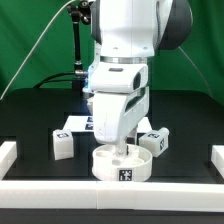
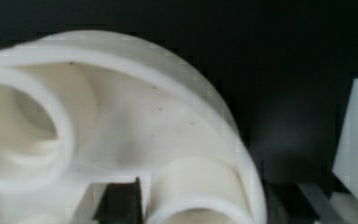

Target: Assemble stool

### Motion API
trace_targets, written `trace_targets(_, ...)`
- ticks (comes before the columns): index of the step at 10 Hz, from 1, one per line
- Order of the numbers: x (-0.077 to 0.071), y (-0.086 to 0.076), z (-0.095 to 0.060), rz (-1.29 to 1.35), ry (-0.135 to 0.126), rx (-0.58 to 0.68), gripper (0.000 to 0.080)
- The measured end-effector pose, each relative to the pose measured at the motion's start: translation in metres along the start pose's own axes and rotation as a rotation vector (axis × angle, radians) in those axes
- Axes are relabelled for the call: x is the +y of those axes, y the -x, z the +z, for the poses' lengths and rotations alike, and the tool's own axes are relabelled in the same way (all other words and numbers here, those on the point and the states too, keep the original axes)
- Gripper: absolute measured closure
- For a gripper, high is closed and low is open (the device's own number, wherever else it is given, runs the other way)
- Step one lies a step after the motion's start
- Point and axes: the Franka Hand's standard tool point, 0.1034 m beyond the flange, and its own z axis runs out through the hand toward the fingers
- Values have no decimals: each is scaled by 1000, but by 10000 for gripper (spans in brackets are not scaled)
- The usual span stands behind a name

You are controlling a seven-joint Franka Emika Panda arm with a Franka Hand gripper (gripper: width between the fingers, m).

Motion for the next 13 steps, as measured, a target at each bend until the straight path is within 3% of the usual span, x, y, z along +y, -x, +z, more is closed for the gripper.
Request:
trace_targets(4,-2,-43,1,-41,-11,24,481)
trace_targets(8,4,-88,2,-57,-1,58,481)
trace_targets(12,9,-116,2,-32,8,80,481)
trace_targets(13,10,-116,2,-31,8,81,481)
